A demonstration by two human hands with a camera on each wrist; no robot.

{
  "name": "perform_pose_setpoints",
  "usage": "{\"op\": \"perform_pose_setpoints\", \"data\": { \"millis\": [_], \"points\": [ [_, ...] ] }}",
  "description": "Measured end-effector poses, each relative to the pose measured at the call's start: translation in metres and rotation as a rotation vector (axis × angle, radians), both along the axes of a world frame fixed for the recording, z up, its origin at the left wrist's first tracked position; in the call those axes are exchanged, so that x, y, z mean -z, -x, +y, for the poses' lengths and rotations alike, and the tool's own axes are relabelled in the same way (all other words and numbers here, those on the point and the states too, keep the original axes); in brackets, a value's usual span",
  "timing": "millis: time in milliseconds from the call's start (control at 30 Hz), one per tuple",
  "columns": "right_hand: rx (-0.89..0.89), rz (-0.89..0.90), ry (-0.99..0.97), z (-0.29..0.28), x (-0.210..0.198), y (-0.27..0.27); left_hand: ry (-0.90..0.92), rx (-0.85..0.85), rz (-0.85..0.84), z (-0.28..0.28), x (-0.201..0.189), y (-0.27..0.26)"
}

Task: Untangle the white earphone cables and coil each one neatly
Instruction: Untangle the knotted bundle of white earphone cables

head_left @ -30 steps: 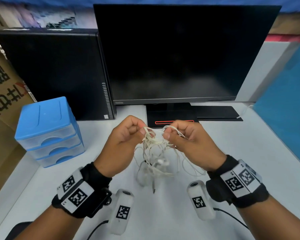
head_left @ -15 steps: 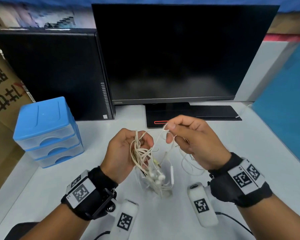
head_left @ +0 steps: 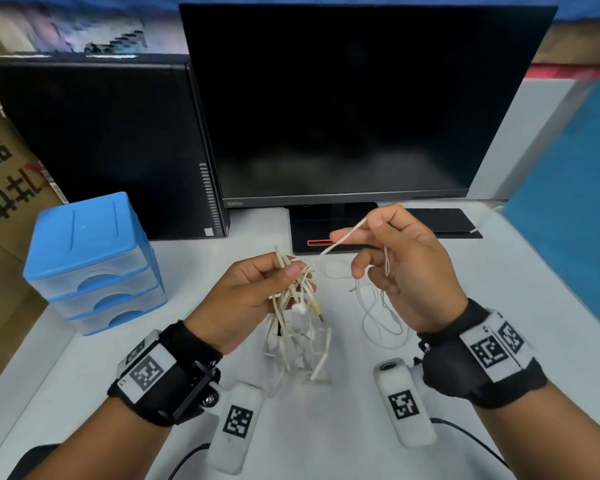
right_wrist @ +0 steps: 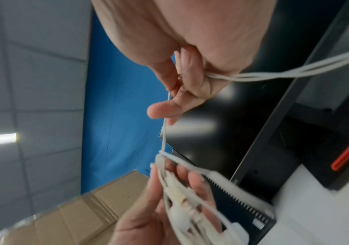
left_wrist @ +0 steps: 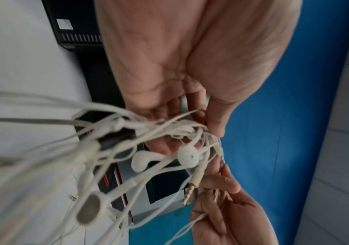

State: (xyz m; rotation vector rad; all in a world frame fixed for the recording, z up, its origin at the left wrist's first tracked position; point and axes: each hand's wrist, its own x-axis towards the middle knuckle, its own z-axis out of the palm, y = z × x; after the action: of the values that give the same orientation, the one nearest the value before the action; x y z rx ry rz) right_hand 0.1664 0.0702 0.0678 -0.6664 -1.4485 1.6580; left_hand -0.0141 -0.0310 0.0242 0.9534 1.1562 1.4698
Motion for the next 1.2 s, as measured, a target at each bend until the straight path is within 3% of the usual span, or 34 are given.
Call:
{"op": "perform_pose_setpoints", "data": {
  "millis": [133, 233, 400, 567, 867, 1100, 1200],
  "points": [
    [-0.018, 0.003, 0.061, 0.004, 0.003, 0.0, -0.003, 0.035, -0.032, -0.002, -0.001, 0.0],
    [-0.057, -0.09, 0.016, 0.001, 0.009, 0.003, -0.02, 0.042, 0.098, -0.001, -0.001, -0.004],
    [-0.204, -0.35, -0.262, -0.006, 0.017, 0.005, -0.067, -0.144, 0.241, 0.002, 0.001, -0.007],
    [-0.246, -0.49, -0.371, -0.009, 0.021, 0.007, -0.097, -0.212, 0.321, 0.002, 0.005, -0.002],
    [-0.062, -0.322, -0.421, -0.003, 0.024, 0.007, -0.081, -0.174, 0.349, 0.001, 0.003, -0.004],
    [-0.053, -0.311, -0.462, -0.011, 0.022, 0.009, -0.069, -0.119, 0.296, -0.001, 0.002, -0.007],
    [-0.025, -0.322, -0.497, -0.013, 0.023, 0.009, -0.048, -0.191, 0.285, 0.0, 0.003, -0.009]
  ]
}}
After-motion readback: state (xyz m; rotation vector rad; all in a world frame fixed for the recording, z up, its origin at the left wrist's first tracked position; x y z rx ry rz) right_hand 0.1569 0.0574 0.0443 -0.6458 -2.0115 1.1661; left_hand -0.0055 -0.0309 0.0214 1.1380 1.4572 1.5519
